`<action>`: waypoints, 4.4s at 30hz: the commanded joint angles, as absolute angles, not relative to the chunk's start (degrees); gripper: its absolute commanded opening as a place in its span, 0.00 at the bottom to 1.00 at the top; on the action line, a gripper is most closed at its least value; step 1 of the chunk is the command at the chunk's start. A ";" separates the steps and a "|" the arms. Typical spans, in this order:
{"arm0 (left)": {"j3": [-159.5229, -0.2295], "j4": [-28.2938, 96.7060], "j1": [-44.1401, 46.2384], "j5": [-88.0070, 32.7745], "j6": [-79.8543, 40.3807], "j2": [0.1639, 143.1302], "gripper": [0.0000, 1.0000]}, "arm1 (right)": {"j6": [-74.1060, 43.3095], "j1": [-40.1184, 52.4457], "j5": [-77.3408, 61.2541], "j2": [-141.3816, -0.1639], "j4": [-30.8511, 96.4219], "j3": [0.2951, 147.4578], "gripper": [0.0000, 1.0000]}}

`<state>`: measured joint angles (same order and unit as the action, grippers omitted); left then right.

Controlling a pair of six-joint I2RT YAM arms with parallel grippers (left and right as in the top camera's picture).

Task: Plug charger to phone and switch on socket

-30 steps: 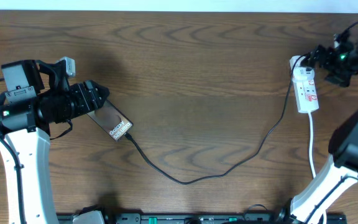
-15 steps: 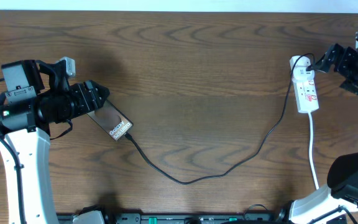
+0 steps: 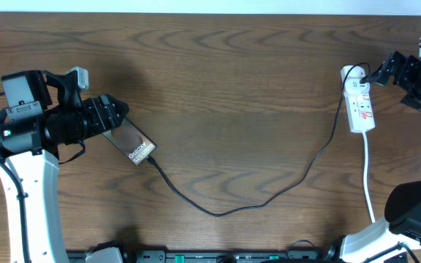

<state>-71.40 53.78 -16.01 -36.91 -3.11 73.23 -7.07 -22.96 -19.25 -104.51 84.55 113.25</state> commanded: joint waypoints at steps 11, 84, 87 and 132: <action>-71.42 53.95 -15.77 -36.42 -2.35 73.10 0.73 | -7.66 -22.94 -18.74 -103.50 84.62 113.91 0.99; -0.23 2.50 -1.52 -19.84 -0.01 0.23 0.73 | -7.66 -22.94 -18.74 -103.50 84.62 113.91 0.99; -0.23 2.50 -1.52 -19.84 -0.01 0.23 0.73 | -7.66 -22.94 -18.74 -103.50 84.62 113.91 0.99; -0.23 2.50 -1.52 -19.84 0.01 0.23 0.73 | -6.26 -11.97 -17.87 -67.29 31.86 63.66 0.99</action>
<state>-1.04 0.08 -1.76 -19.35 -1.02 0.73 -7.11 -13.61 -18.26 -71.64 35.86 72.25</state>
